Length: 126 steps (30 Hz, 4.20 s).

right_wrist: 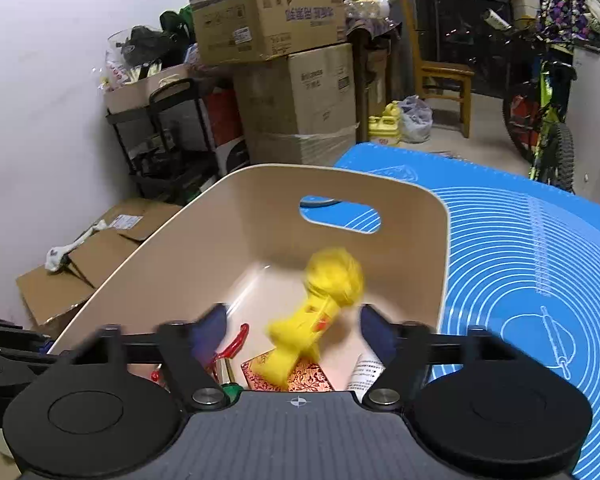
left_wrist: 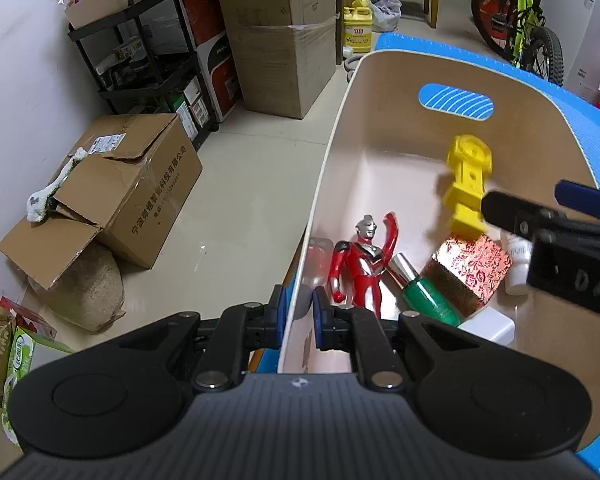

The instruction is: Organize rigid objects

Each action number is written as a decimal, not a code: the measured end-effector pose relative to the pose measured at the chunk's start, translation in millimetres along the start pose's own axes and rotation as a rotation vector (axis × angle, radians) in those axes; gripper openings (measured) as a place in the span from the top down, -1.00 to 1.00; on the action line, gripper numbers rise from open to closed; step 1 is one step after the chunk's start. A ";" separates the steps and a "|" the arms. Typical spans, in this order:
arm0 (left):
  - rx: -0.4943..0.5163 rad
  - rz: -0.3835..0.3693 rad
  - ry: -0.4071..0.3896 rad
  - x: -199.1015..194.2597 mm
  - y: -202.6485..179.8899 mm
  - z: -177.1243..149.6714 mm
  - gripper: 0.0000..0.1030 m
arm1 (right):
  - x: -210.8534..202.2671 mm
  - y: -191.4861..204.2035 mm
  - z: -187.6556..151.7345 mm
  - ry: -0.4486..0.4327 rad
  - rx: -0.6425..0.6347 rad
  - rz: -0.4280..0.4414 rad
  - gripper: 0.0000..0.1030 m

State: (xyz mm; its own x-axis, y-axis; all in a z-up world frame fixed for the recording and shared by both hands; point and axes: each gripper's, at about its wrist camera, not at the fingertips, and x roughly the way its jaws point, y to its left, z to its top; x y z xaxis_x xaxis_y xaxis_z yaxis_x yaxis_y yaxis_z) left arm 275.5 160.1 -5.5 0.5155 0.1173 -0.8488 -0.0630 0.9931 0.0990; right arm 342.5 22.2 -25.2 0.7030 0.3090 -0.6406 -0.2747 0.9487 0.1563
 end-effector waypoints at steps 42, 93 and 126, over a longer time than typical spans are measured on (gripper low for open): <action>0.036 -0.060 -0.324 -208.7 -89.1 -95.9 -0.41 | -306.7 -45.6 -66.6 -0.146 0.022 -0.262 -0.96; 0.103 -0.127 -0.375 -186.3 -119.2 -235.1 -0.56 | -356.5 -44.5 -238.6 -0.149 0.080 -0.335 -0.96; 0.139 -0.124 -0.360 -179.8 -122.0 -237.8 -0.57 | -350.6 -49.2 -244.1 -0.166 0.110 -0.354 -0.96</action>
State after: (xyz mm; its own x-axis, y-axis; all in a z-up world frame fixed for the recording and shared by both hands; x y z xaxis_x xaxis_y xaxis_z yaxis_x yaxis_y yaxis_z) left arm -12.7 17.3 11.6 0.7801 -0.0343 -0.6248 0.1215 0.9878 0.0975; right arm -50.6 -149.0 8.1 0.8403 -0.0403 -0.5407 0.0688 0.9971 0.0326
